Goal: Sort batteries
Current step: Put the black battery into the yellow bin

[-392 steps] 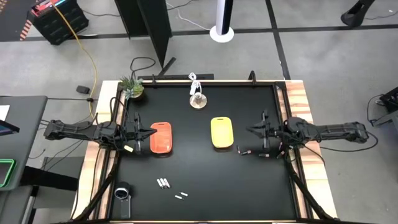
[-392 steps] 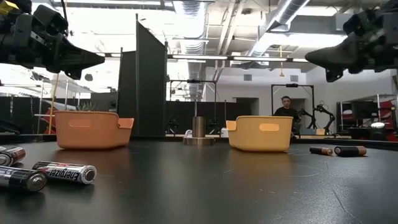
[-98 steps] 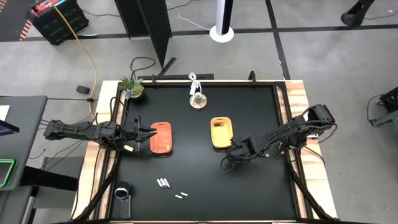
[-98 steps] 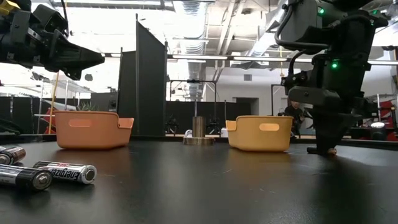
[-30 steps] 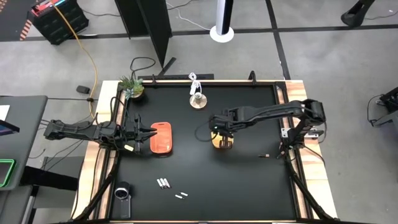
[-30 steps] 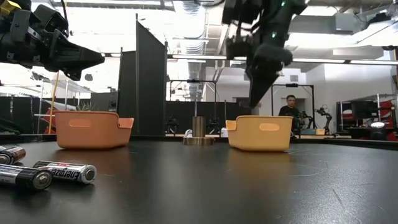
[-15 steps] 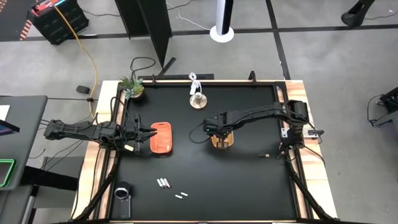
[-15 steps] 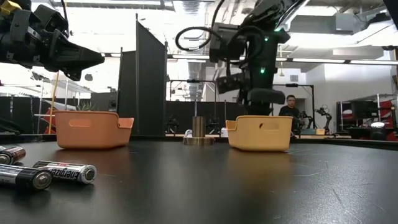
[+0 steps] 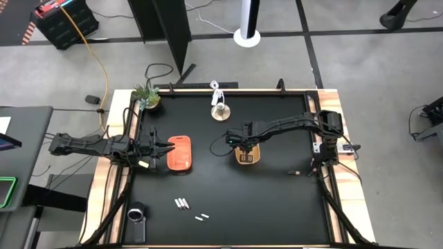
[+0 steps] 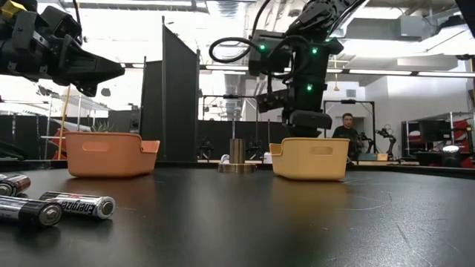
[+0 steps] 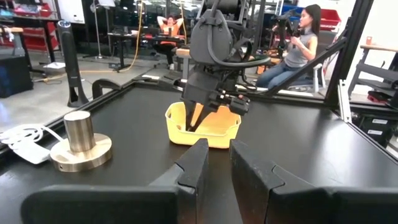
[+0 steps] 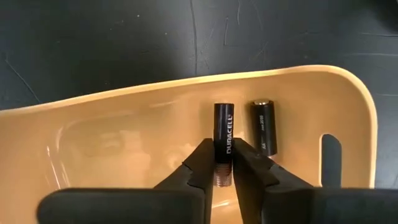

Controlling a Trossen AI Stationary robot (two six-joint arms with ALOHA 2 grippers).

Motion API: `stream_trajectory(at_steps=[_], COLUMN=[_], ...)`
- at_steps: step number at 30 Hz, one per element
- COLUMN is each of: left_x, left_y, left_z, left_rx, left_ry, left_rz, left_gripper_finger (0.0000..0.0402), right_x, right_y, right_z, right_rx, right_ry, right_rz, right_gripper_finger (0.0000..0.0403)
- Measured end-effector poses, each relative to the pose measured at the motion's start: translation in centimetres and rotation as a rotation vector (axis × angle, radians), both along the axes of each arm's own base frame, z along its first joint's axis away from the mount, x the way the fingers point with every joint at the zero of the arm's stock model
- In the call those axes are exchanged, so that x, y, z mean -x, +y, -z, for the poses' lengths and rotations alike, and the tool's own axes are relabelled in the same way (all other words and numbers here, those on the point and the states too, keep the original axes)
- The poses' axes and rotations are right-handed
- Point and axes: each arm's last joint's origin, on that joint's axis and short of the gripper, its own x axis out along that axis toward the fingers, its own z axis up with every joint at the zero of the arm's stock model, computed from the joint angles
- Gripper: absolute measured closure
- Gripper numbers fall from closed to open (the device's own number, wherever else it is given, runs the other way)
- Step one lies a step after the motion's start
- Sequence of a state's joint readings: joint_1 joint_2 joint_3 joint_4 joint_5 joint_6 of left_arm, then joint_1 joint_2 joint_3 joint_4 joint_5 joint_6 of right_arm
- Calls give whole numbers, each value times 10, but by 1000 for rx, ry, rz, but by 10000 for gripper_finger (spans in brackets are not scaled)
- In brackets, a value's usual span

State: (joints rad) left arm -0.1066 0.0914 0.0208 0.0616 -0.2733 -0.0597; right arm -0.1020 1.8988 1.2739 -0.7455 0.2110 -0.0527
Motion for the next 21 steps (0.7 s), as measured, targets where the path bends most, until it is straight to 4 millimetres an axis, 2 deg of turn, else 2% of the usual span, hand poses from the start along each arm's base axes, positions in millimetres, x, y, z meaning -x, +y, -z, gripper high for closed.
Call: stream_trajectory(at_steps=[9, 13, 16, 21], left_x=[0, 0, 0, 0], left_y=[0, 0, 0, 0], left_z=[0, 0, 0, 0], left_rx=[-5, -4, -4, -3], left_ry=[2, 2, 2, 3], left_rz=[0, 0, 0, 3], left_gripper_finger=[338, 338, 338, 338], right_x=[0, 1, 3, 21], right_y=[-1, 2, 5, 18], right_z=[0, -8, -24, -70], right_rx=[38, 49, 53, 76], right_ry=[0, -20, -65, -179], right_rz=[33, 28, 44, 85], right_gripper_finger=[265, 242, 233, 230])
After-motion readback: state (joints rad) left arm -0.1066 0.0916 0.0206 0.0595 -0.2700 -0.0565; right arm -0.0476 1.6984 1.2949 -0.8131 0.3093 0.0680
